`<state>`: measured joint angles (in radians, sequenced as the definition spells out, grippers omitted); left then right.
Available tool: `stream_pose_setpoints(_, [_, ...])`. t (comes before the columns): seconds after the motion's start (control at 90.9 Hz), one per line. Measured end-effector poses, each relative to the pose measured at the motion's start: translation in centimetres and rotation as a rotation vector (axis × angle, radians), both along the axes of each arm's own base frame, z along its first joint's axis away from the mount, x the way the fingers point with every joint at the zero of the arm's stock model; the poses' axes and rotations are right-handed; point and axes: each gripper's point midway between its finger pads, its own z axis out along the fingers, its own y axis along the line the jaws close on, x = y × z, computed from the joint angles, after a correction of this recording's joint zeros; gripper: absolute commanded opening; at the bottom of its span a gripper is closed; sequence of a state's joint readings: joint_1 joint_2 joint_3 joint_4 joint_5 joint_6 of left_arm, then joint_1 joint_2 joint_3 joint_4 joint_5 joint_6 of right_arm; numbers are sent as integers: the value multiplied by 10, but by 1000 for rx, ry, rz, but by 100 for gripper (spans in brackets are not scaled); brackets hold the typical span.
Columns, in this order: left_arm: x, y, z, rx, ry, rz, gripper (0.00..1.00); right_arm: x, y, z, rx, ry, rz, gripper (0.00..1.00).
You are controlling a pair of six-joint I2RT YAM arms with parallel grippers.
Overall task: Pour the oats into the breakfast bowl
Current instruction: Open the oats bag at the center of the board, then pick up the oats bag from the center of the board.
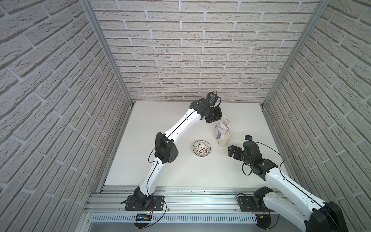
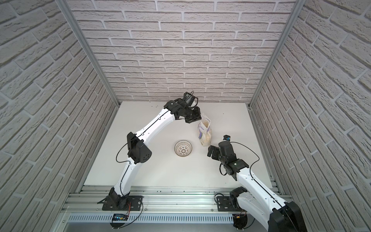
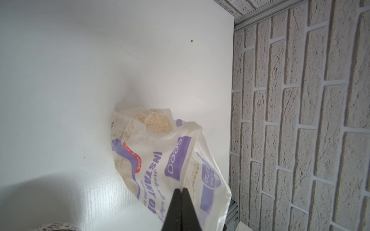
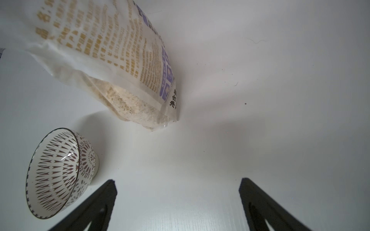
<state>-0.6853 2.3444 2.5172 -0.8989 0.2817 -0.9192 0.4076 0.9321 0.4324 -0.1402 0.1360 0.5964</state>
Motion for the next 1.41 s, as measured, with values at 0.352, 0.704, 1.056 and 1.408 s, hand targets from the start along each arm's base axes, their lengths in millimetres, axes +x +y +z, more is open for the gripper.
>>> stream_pose_setpoints(0.352, [0, 0, 0, -2, -1, -1, 0, 26, 28, -40, -120, -85, 80, 99])
stream_pose_setpoints(0.704, [1, 0, 0, -5, 4, 5, 0, 69, 53, -48, -165, -232, 148, 99])
stream_pose_setpoints(1.056, [5, 4, 0, -12, 16, 27, 0, 94, 60, -59, -210, -291, 138, 99])
stream_pose_setpoints(1.408, [6, 4, -1, -17, 19, 32, 0, 115, 63, -67, -243, -302, 110, 91])
